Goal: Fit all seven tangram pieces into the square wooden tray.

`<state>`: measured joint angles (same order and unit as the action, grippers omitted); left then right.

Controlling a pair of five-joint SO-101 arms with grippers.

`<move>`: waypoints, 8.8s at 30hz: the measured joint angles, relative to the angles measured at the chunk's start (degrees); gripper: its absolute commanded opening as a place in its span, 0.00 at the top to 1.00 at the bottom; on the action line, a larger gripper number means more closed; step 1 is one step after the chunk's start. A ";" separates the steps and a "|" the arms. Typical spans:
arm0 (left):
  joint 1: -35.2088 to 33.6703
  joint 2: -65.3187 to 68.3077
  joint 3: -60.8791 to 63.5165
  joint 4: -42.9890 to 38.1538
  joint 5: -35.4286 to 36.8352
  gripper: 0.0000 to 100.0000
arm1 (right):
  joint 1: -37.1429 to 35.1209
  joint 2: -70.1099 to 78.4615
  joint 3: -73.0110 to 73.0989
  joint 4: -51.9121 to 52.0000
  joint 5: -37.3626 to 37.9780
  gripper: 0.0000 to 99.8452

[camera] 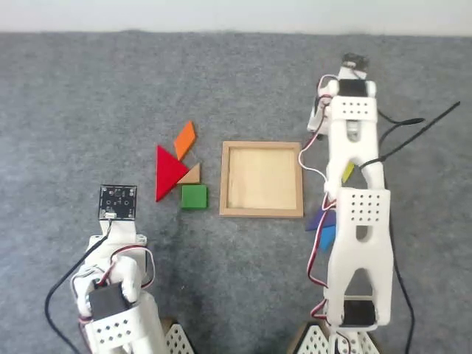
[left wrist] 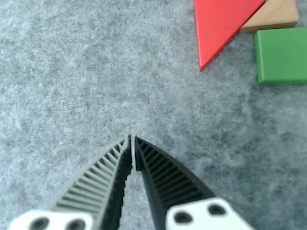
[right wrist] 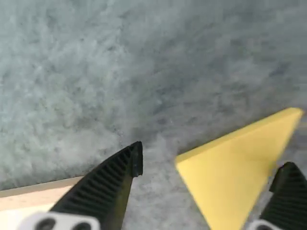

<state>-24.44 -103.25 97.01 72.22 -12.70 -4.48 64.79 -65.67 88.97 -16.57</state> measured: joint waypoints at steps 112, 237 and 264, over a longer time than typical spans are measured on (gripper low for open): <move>-1.67 0.00 0.00 0.00 0.00 0.99 | -18.46 -2.29 -12.13 11.43 54.59 0.79; -1.67 0.00 0.00 0.35 0.00 0.99 | -22.33 -9.32 6.77 11.69 78.86 0.71; -1.67 0.00 0.00 0.35 0.00 0.99 | -28.04 -26.11 32.26 9.85 30.86 0.99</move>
<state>-26.11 -103.25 97.01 72.57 -12.70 -32.53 38.68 -33.41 98.81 14.29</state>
